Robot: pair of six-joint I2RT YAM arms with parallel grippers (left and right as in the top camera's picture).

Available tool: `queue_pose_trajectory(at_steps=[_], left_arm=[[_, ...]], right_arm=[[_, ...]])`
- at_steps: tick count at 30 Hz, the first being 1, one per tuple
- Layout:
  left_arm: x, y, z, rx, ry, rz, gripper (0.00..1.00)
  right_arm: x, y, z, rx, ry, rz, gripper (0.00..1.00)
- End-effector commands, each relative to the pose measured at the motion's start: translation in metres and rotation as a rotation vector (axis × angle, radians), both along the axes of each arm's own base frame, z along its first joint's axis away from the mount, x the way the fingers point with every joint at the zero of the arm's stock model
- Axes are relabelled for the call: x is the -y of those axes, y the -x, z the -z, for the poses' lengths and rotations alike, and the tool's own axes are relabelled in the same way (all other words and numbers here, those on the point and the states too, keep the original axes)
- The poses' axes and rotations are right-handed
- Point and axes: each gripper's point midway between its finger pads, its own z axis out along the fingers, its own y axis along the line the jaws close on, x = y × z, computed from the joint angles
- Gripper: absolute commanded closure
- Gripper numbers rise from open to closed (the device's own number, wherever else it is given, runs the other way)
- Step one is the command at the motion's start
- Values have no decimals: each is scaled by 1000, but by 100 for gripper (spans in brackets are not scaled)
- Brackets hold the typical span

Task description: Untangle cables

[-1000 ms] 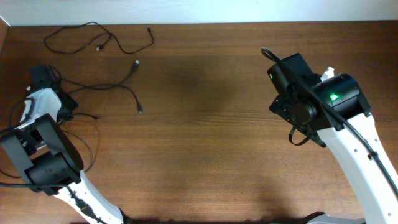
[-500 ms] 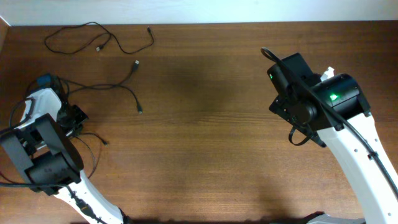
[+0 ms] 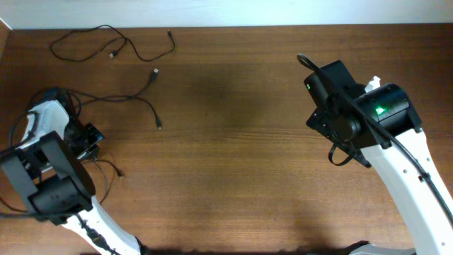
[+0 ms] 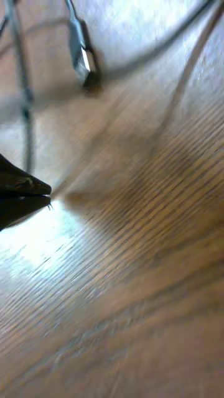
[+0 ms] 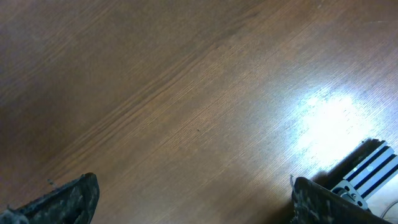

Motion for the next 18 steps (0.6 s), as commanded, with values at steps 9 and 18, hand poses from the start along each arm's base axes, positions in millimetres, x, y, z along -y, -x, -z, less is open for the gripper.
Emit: queue_pose_trajectory(at_steps=[9, 18], left_arm=[[55, -58, -114, 515, 239, 59, 25], [161, -67, -174, 691, 417, 486, 30]], right_arm=[[0, 1, -3, 11, -7, 3, 2], [0, 1, -3, 11, -7, 3, 2]])
